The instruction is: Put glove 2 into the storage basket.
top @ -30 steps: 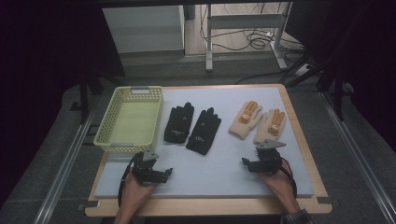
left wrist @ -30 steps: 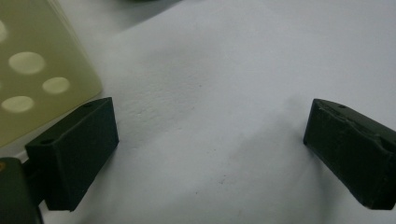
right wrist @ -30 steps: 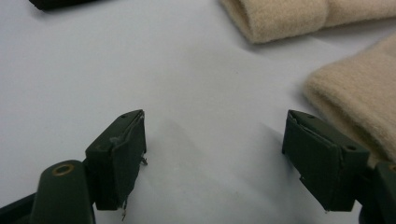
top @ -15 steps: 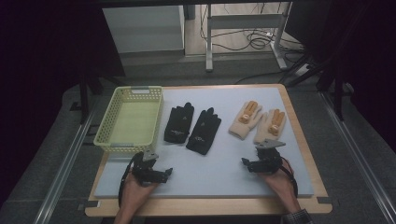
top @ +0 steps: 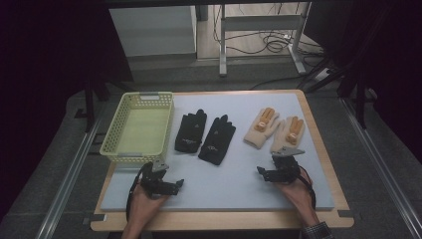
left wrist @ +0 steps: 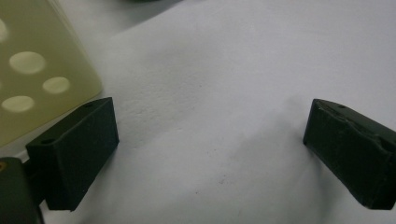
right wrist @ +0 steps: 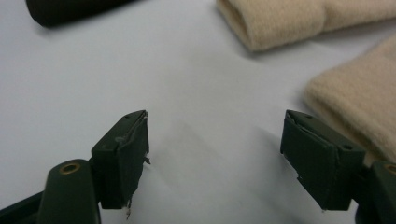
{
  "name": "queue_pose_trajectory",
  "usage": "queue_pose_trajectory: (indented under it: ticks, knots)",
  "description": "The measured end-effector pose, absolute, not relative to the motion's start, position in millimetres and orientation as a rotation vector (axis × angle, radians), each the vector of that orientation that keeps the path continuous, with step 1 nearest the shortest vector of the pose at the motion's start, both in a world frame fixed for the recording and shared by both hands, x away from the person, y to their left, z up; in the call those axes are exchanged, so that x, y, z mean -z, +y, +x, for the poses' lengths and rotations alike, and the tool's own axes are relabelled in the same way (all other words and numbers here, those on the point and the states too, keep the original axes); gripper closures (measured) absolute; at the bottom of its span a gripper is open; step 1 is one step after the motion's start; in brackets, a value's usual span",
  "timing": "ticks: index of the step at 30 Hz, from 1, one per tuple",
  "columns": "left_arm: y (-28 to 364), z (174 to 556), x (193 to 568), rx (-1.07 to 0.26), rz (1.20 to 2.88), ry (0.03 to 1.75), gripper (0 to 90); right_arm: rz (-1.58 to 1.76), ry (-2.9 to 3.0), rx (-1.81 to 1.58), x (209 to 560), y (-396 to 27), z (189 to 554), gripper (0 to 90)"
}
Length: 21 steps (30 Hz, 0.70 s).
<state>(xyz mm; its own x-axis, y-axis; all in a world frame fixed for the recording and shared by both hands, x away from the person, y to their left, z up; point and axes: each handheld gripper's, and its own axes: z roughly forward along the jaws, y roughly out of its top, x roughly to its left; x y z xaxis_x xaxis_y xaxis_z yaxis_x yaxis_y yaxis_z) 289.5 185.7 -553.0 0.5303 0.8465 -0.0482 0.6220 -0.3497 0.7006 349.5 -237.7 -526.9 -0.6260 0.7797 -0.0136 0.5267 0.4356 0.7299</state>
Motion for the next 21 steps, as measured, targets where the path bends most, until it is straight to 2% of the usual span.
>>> queue_pose_trajectory:
  ticks: [13, 17, 18, 21]
  knots:
    - [185.7, 289.4, 553.0, -0.426, 2.092, 1.186, 3.4, 1.097, 2.353, -1.053, 522.1, -222.8, 356.9, 27.9]
    - [185.8, 289.4, 553.0, -0.426, 2.092, 1.186, 3.4, 1.063, 2.362, -1.07, 514.6, -207.1, 365.6, 39.0]
    - [185.8, 289.4, 553.1, -0.426, 2.092, 1.186, 3.4, 1.063, 2.362, -1.07, 514.6, -207.1, 365.6, 39.0]
    - [185.8, 289.4, 553.0, -0.425, 2.092, 1.186, 3.4, 1.036, 2.377, -1.08, 507.8, -192.7, 375.2, 48.9]
